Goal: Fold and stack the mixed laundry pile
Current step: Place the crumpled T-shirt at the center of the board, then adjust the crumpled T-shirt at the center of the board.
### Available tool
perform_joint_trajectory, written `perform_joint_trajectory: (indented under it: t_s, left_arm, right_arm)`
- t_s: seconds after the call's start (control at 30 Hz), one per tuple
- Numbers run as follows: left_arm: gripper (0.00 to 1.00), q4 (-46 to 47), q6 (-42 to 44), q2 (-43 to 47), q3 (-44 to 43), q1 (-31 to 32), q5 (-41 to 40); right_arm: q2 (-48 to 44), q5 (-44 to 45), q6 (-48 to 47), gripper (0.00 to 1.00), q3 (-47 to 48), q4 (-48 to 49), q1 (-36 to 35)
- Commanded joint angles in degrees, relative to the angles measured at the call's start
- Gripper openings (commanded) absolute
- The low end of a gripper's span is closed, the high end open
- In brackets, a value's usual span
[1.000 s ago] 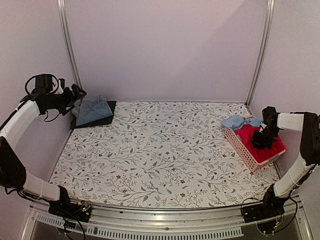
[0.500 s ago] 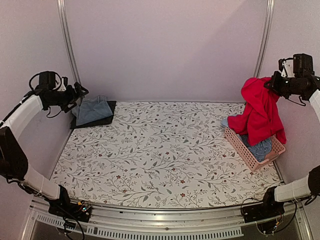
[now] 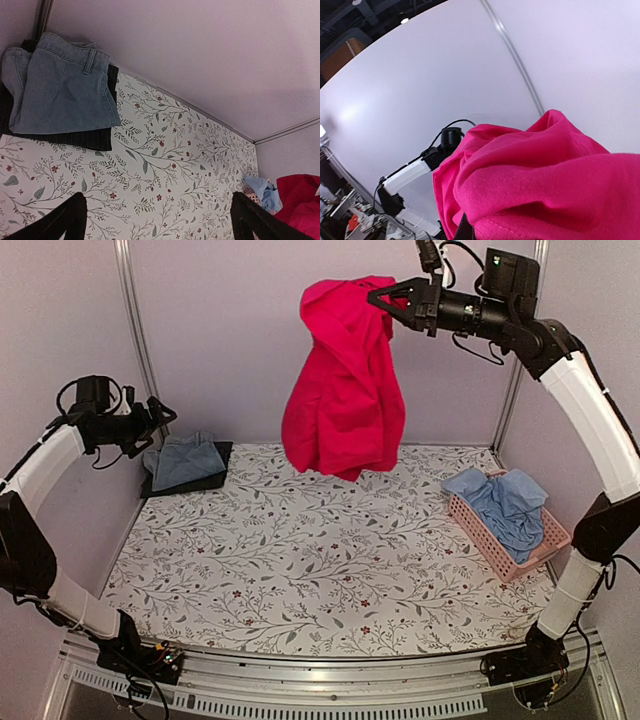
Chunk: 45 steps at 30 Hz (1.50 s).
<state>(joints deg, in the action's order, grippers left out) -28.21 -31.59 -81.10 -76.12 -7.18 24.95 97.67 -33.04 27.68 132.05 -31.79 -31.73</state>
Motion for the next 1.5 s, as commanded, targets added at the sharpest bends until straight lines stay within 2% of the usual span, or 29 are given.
perform_joint_trajectory:
  t_s: [0.0,0.03,0.07,0.1,0.17,0.23,0.3,0.4,0.53,0.63,0.77,0.87,0.97,1.2,1.27,1.33,1.4,1.43,1.47]
  left_arm:
    - [1.00,-0.8,0.1,-0.2,-2.0,0.7,-0.3]
    - [1.00,-1.0,0.5,-0.2,-2.1,0.6,-0.2]
    - [1.00,-1.5,0.9,-0.1,-2.1,0.7,-0.2]
    - [1.00,-1.8,1.3,0.0,-2.0,0.8,-0.1]
    - [0.99,-2.6,2.3,0.4,-1.5,1.1,-0.1]
    - [1.00,-3.3,3.6,1.3,-0.5,2.0,-0.1]
    - [1.00,-3.6,4.8,2.8,1.3,3.8,-0.4]
    - [1.00,-4.1,6.4,5.1,5.5,8.1,-0.1]
    - [1.00,-6.0,6.5,7.4,12.8,15.5,-1.2]
    - [1.00,-9.6,3.1,8.9,17.8,19.2,-3.1]
    - [0.93,-10.4,-1.7,11.9,25.2,23.4,-5.0]
    - [0.85,-11.6,-5.8,13.1,29.6,24.4,-4.5]
    - [0.78,-12.7,-9.6,15.2,33.4,27.7,-4.1]
    - [0.79,-9.4,-15.4,16.3,39.7,33.4,-1.7]
    - [0.78,-8.4,-16.4,14.0,40.1,34.4,-1.6]
    - [0.76,-7.1,-16.4,11.2,40.2,35.6,-1.3]
    - [0.69,-5.2,-16.6,8.6,40.3,36.6,-0.5]
    - [0.63,-3.7,-16.8,7.5,40.3,36.9,0.4]
    - [0.54,-2.9,-17.1,6.9,39.8,37.1,0.5]
  right_arm:
    - [5.3,-8.7,8.6,0.00,-1.0,13.5,-2.6]
    - [4.8,-8.1,8.0,0.01,-4.1,13.6,-1.6]
    - [2.7,-7.1,7.0,0.10,-9.3,13.7,0.3]
    - [0.1,-4.5,6.3,0.34,-15.6,13.4,3.5]
    - [-5.9,-2.4,5.3,0.52,-32.2,12.5,9.8]
    - [-10.5,3.0,3.3,0.74,-44.8,8.8,14.0]
    - [-13.0,6.5,-0.8,0.80,-50.7,4.4,14.8]
    - [-12.4,4.6,-4.2,0.75,-54.0,2.3,13.0]
    - [-8.7,2.9,-5.2,0.70,-55.8,1.9,4.7]
    - [-3.7,2.3,-5.4,0.70,-56.1,1.4,-1.9]
    - [2.7,2.0,-3.3,0.70,-57.1,3.3,-9.9]
    - [7.3,1.6,-2.1,0.70,-56.9,3.6,-14.1]
    - [11.0,0.3,-1.7,0.70,-56.6,3.2,-17.7]
    - [20.3,0.3,-1.0,0.71,-52.6,3.6,-21.2]
    - [22.8,1.1,-0.8,0.62,-51.0,3.2,-20.9]
    - [24.8,0.8,-0.4,0.42,-51.0,4.1,-19.5]
    - [25.7,0.9,-0.1,0.16,-51.4,4.8,-16.3]
    - [25.8,1.3,-0.2,0.06,-51.7,4.7,-14.3]
    - [25.5,1.9,-0.6,0.01,-52.0,4.3,-12.2]
